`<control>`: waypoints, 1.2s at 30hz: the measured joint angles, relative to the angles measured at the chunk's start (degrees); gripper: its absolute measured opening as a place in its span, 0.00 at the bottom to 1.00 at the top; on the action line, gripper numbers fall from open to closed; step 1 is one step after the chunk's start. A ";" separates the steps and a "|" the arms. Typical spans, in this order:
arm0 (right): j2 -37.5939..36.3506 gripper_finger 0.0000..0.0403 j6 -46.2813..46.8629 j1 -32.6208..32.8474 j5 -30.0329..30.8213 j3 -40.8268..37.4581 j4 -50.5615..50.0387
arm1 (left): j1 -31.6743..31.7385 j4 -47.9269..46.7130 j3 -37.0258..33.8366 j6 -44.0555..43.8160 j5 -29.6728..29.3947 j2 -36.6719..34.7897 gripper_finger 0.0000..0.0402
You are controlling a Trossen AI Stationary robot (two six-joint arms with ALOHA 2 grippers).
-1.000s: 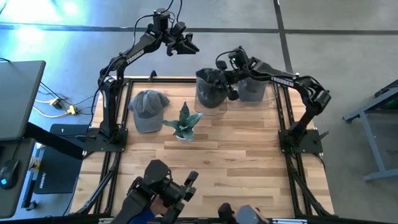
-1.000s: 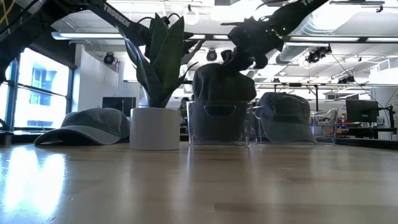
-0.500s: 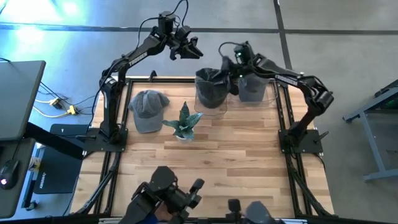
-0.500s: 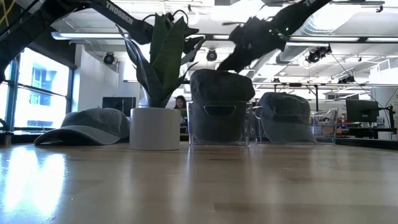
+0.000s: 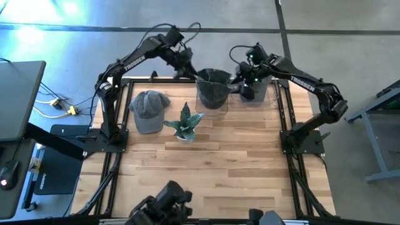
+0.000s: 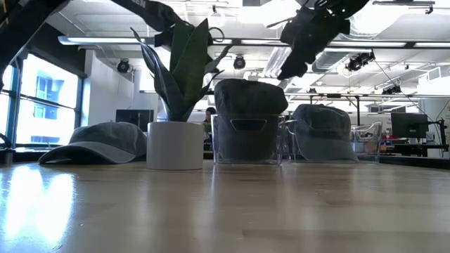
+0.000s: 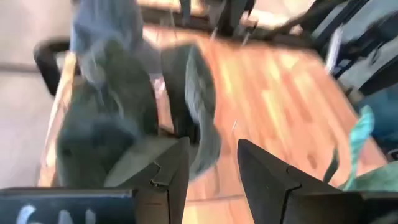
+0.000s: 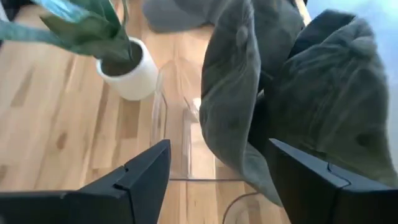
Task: Pick & Place hat
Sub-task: Put the green cap into the left transparent bin
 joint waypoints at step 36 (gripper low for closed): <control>0.67 0.01 -1.31 2.30 8.53 -4.90 9.13 | -7.77 5.96 -3.86 -4.33 -17.40 -0.10 0.69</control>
